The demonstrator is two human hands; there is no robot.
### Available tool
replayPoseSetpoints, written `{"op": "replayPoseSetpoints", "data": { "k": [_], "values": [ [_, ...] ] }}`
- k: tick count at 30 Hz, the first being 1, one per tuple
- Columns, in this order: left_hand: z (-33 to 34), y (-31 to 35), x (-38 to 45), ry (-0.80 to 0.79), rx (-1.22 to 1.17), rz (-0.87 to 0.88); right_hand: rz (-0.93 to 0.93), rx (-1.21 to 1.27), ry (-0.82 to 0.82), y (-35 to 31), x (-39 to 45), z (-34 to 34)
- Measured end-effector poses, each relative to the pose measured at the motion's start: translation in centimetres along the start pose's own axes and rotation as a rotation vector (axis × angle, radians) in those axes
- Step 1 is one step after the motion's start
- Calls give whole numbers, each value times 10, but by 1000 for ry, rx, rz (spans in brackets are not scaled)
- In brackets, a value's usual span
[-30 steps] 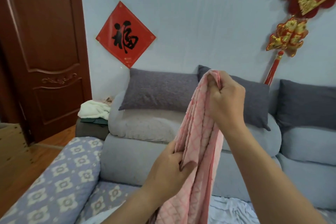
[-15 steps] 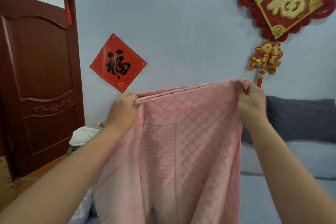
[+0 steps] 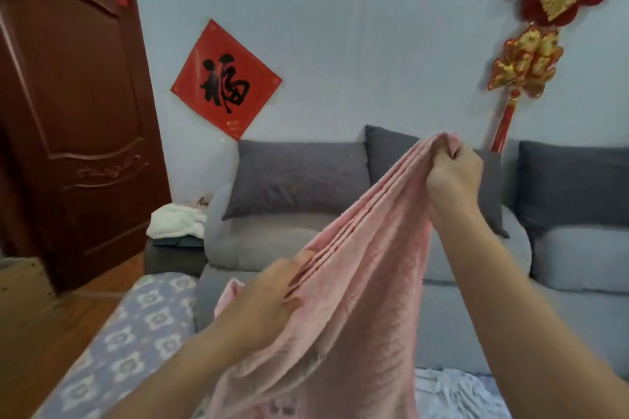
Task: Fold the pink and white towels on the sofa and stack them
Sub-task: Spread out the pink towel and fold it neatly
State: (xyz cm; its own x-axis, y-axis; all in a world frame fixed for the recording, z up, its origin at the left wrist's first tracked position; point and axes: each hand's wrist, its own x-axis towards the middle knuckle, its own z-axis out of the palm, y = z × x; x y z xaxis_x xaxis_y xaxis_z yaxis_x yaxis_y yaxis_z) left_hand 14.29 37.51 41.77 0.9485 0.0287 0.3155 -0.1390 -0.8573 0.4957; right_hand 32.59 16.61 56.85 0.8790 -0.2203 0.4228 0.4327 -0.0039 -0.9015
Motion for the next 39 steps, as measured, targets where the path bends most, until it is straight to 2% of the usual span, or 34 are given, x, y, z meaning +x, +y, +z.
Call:
{"op": "replayPoseSetpoints", "data": {
  "k": [2,6,8,14,20,23,25,29,33,37,39],
  "values": [
    [39,-23,-16,-6,-183,-113,48,3,-56,25,-19,10],
    [85,-29,-51,44,-377,-296,58,-54,-157,51,-51,24],
    [99,-26,-62,63,-414,-291,23,-102,-180,54,-56,29],
    [111,-25,-73,53,-293,-222,5,-167,-186,47,-57,37],
    [128,-18,-83,324,-70,-110,50,-141,-141,34,-62,37],
    [129,-3,-82,240,-204,-151,65,-128,-154,30,-71,37],
    [129,7,-75,251,-286,-204,75,-121,-160,29,-76,38],
    [127,18,-56,308,-239,-265,86,-106,-162,27,-88,41],
    [133,11,-43,319,-159,-237,49,-139,-164,22,-95,41],
    [125,23,-43,347,-505,-265,63,-105,-184,20,-96,37],
    [123,25,-42,392,-500,-302,68,-96,-191,19,-96,34]
  ]
}}
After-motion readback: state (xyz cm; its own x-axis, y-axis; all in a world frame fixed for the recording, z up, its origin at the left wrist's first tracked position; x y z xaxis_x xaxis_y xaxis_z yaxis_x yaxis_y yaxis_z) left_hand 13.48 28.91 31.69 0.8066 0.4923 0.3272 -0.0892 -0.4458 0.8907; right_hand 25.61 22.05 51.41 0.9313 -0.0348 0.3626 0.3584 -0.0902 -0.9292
